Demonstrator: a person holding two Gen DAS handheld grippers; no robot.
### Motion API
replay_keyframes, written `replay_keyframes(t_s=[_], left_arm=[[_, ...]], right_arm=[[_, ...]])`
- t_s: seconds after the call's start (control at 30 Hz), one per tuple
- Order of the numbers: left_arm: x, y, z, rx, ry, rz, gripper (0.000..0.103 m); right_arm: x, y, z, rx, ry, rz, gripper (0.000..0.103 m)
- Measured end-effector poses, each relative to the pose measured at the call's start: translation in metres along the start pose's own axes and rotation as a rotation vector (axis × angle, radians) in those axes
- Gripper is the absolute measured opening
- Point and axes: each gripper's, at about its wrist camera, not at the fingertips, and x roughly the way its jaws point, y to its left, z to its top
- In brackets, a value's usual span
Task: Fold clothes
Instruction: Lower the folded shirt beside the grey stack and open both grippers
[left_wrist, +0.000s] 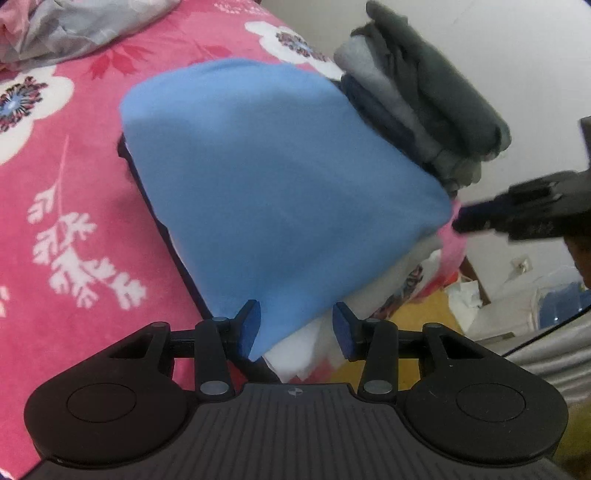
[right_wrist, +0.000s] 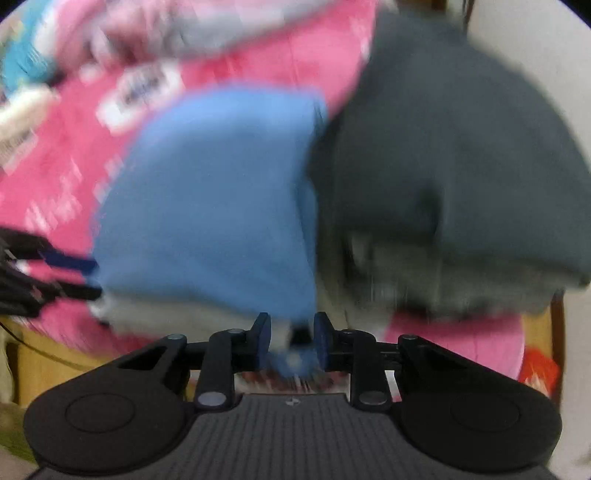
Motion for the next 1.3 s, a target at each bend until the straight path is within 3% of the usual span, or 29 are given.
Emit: replay_keyframes(t_s=[0.07,0.17,0.23,0.3,0.37,0.63,0.7,0.77,0.9,0.93,0.97,1.07,1.2,1.3], left_arm=[[-0.009,-0.004,0.006,0.012,-0.027,-0.021,0.043],[-0.008,-0.014,0.012,0.060,-0.046,-0.036,0.044],[0.002,-0.014,0.009,0.063,0.003,-0.069,0.045],[0.020,-0.013,0.000,0.052,0.073,-0.050,0.045],[0.025,-0.014,-0.011,0.073,0.096,-0.029,0.045],[-0.054,-0.024,-0.032,0.036,-0.018,-0.054,0.051],[-0.076,-0.035,-0.039,0.038,-0.053,-0.062,0.060],[-0.105,-0.046,-0.048,0.048,-0.096,-0.060,0.067],[-0.154,-0.065,-0.067,0.055,-0.190,-0.037,0.086],[-0.164,-0.070,-0.070,0.056,-0.210,-0.031,0.090],[-0.176,-0.074,-0.072,0.059,-0.235,-0.023,0.097],[-0.205,-0.087,-0.073,0.077,-0.306,0.006,0.103],[-0.233,-0.101,-0.069,0.077,-0.385,0.098,0.103],[-0.245,-0.106,-0.067,0.040,-0.434,0.156,0.103]], right_arm=[[-0.006,0.005,0.010,-0.015,-0.054,0.018,0.027],[0.010,0.010,0.015,0.024,-0.064,0.051,0.027],[0.035,0.007,0.002,0.098,0.012,0.078,0.027],[0.050,0.007,-0.018,0.137,0.106,0.033,0.027],[0.047,0.008,-0.031,0.167,0.142,-0.019,0.027],[-0.027,0.026,-0.070,0.338,0.137,-0.112,0.030],[-0.051,0.042,-0.082,0.373,0.112,-0.133,0.034],[-0.072,0.066,-0.093,0.398,0.077,-0.157,0.045],[-0.122,0.102,-0.111,0.435,0.022,-0.195,0.050],[-0.134,0.109,-0.113,0.443,0.010,-0.205,0.057],[-0.144,0.116,-0.115,0.449,-0.007,-0.215,0.062],[-0.171,0.131,-0.115,0.460,-0.073,-0.242,0.072],[-0.191,0.143,-0.107,0.453,-0.121,-0.230,0.077],[-0.202,0.148,-0.101,0.433,-0.174,-0.203,0.086]])
